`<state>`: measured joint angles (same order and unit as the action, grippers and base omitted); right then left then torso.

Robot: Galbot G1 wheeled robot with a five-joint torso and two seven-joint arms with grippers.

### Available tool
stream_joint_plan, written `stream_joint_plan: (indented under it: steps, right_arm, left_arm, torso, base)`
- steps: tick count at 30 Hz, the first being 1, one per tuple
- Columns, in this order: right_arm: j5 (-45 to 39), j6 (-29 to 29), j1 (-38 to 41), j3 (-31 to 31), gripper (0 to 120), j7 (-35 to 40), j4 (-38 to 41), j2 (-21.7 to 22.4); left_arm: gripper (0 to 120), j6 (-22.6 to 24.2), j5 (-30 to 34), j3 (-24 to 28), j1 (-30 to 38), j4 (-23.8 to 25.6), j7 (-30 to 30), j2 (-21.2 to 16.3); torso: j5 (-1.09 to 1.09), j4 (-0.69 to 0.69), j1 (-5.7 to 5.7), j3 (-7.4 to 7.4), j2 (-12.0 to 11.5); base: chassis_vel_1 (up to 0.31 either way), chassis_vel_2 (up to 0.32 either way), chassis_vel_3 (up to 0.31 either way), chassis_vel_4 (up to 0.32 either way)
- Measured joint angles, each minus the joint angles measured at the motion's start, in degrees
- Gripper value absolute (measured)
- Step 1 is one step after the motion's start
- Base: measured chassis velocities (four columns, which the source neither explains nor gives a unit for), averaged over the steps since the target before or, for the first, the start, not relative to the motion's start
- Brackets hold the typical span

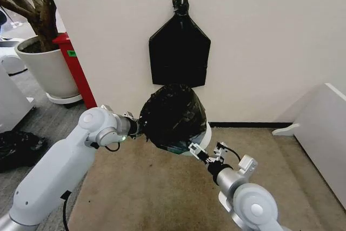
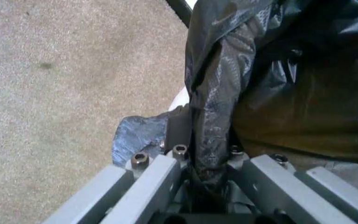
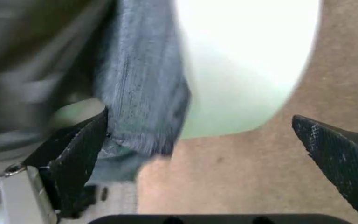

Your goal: Place the garbage bag over the trash bin.

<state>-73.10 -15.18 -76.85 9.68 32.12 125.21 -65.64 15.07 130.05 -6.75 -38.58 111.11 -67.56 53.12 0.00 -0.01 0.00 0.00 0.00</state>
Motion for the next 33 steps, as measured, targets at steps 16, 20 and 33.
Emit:
stream_joint_plan:
  steps: [16, 20, 33]
  right_arm:
    - [4.5, 1.6, -0.3, -1.0, 100, -2.6, -2.0, 0.3]
    - [5.0, 1.6, -2.5, -1.1, 100, -2.7, 1.0, 1.0]
    - [-0.7, 0.7, -7.6, 6.7, 100, -1.9, 16.2, 5.2]
  left_arm:
    - [0, 0.1, 0.1, -0.2, 0.3, 0.2, 0.4, 0.0]
    - [0, 0.2, 0.1, -0.4, 0.1, 0.1, 0.7, 0.0]
    - [0, 5.4, -7.4, -0.8, -3.5, -0.8, 14.9, -1.7]
  torso:
    - [0.0, 0.01, 0.0, 0.0, 0.0]
    - [0.0, 0.0, 0.0, 0.0, 0.0]
    - [0.01, 0.0, 0.0, 0.0, 0.0]
  base:
    - [0.0, 0.0, 0.0, 0.0]
    - [0.0, 0.0, 0.0, 0.0]
    - [0.0, 0.0, 0.0, 0.0]
